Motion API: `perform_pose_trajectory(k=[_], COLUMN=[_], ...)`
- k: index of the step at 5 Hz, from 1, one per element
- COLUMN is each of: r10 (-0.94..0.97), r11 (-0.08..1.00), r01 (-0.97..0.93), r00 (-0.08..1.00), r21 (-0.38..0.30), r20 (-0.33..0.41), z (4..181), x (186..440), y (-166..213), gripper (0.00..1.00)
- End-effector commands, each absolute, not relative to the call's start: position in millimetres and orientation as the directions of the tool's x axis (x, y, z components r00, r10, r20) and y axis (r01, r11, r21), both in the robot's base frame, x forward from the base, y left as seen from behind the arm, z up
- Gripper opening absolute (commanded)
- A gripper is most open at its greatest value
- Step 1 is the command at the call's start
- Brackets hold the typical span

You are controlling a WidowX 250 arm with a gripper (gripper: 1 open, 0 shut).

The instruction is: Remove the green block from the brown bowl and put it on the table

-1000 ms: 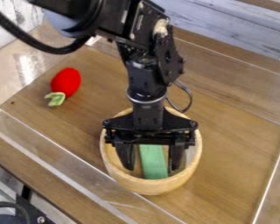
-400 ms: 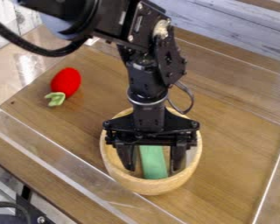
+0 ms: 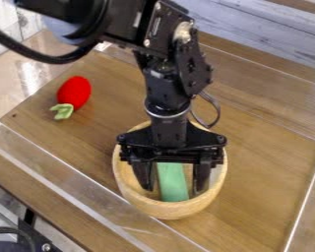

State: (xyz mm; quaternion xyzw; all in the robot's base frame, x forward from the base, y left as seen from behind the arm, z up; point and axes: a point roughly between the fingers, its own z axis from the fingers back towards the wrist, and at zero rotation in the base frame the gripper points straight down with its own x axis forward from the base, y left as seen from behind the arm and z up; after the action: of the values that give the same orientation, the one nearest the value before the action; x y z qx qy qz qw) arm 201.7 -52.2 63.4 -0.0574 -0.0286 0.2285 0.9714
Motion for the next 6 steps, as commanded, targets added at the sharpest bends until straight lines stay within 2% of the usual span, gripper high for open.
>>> perform_pose_trajectory(k=[1,6], r10=[0.431,0.442], r11=[0.897,0.893], r01=[-0.419,-0.429], r00=[0.900,0.893], r21=[-0.142,-0.133], r20=[0.066,0.088], z=[71.3,70.4], x=[204.9,205.5], y=[-54.3,-54.8], gripper=[1.00,1.00])
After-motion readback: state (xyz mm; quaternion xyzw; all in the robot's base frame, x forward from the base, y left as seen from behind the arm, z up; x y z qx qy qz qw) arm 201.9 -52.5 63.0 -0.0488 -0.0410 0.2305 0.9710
